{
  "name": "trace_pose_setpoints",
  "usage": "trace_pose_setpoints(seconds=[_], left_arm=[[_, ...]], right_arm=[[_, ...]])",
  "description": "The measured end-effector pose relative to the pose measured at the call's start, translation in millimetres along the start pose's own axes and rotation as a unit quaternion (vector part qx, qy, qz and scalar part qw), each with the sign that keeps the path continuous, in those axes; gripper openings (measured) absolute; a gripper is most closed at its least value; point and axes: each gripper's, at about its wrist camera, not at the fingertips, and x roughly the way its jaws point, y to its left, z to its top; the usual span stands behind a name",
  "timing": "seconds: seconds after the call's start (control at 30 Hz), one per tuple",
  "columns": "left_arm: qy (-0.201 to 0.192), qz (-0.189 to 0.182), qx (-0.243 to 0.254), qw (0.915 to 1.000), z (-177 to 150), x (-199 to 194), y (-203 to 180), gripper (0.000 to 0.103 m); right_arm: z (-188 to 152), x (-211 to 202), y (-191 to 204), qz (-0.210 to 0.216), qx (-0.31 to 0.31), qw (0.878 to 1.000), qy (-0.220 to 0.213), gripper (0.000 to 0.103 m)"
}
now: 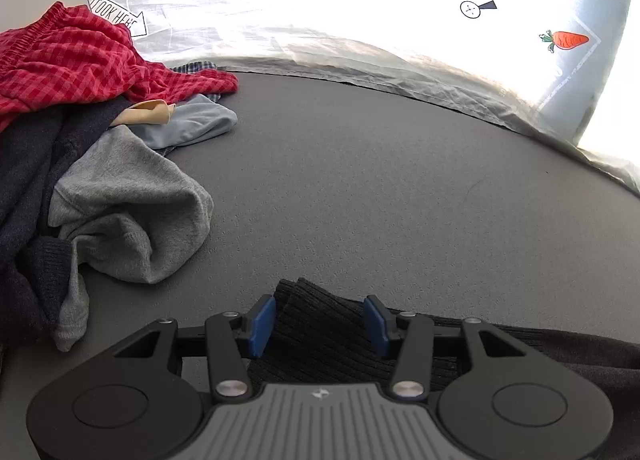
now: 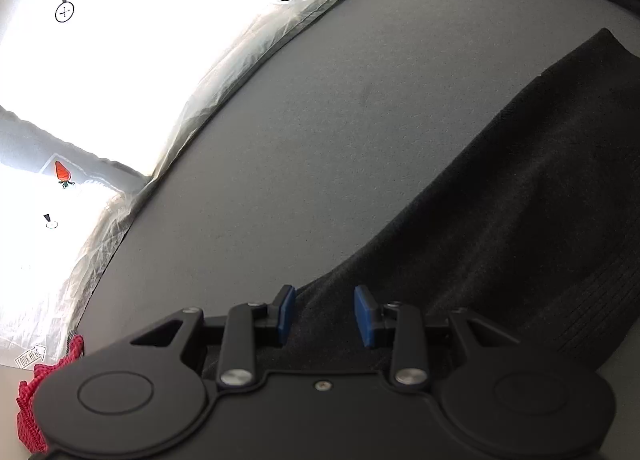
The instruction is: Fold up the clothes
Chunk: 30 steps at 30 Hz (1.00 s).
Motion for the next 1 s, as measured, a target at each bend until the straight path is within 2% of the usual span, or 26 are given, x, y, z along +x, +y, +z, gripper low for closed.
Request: trace_pose_setpoints(seconds=[0.03, 0.17, 0.27, 0.33, 0.47, 0.53, 0.6, 0.63, 0.73, 0.8, 0.83, 1.0], left_arm=[[-0.002, 0.007, 0.010, 0.9999, -1, 2, -2, 0.007], [-0.043, 0.018, -0.020, 0.9987, 2, -11, 1, 0.007], [-0.069, 0.023, -0.072, 0.9948, 9, -20, 14, 0.007], [-0.065, 0.032, -0.097, 0.9926, 10, -13, 19, 0.007], [-0.032, 0.053, -0.141, 0.9880, 5, 9, 27, 0.008], [-0.015, 0.063, -0.162, 0.9847, 3, 14, 29, 0.012], [-0.010, 0.073, -0.164, 0.9837, 4, 9, 26, 0.026], [-0.012, 0.075, -0.160, 0.9841, 4, 3, 23, 0.030], [-0.027, 0.051, -0.134, 0.9892, 3, -18, 8, 0.036], [-0.027, 0.030, -0.116, 0.9924, 0, -31, -7, 0.048], [-0.023, 0.013, -0.111, 0.9935, -3, -36, -16, 0.049], [0.022, -0.067, -0.072, 0.9949, -22, -49, -75, 0.062]], right_arm=[[1, -2, -2, -0.003, 0.000, 1.000, -0.002, 0.035], [0, -15, -8, -0.018, -0.007, 1.000, -0.012, 0.035], [5, -16, -2, -0.024, -0.010, 0.999, -0.021, 0.035], [5, -16, -4, -0.032, -0.007, 0.999, -0.025, 0.035], [5, -27, -18, -0.051, -0.002, 0.998, -0.035, 0.035], [4, -39, -25, -0.061, 0.002, 0.997, -0.048, 0.035], [1, -48, -31, -0.072, 0.007, 0.995, -0.064, 0.041], [1, -54, -37, -0.080, 0.012, 0.994, -0.073, 0.045], [-1, -60, -56, -0.102, 0.026, 0.990, -0.089, 0.045], [0, -80, -84, -0.119, 0.032, 0.987, -0.104, 0.046], [1, -96, -102, -0.128, 0.033, 0.985, -0.112, 0.049], [4, -98, -125, -0.164, 0.051, 0.975, -0.141, 0.053]])
